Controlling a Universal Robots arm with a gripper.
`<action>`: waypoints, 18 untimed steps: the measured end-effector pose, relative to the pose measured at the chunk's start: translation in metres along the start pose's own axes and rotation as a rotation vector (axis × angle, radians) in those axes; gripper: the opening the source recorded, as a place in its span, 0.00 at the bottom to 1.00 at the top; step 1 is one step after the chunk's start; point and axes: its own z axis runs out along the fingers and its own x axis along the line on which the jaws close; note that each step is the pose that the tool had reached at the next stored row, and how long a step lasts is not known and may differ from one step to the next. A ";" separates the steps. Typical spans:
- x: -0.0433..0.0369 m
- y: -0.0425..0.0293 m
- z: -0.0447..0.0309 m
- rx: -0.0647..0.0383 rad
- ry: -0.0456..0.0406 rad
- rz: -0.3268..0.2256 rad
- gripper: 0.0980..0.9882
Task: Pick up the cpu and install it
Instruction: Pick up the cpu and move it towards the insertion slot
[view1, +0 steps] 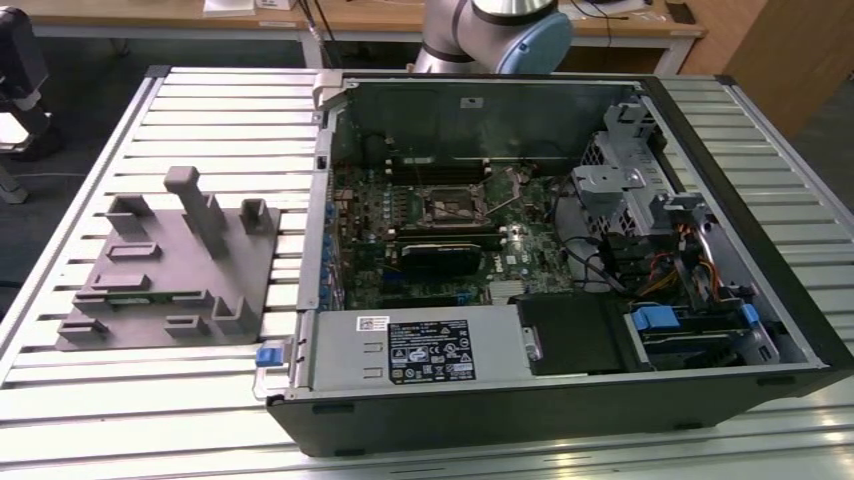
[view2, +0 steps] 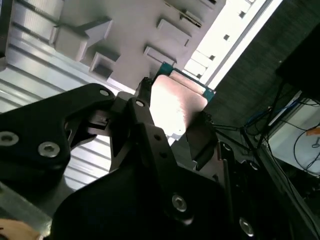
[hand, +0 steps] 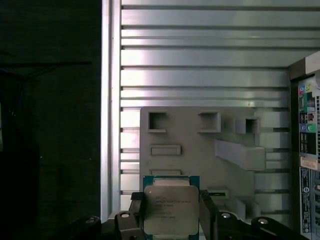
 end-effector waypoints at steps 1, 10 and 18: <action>0.0000 0.0000 0.0000 0.000 0.0000 0.000 0.48; -0.0318 0.0006 0.0003 0.000 0.0001 0.000 0.48; -0.0674 0.0012 0.0009 0.000 0.0000 0.000 0.48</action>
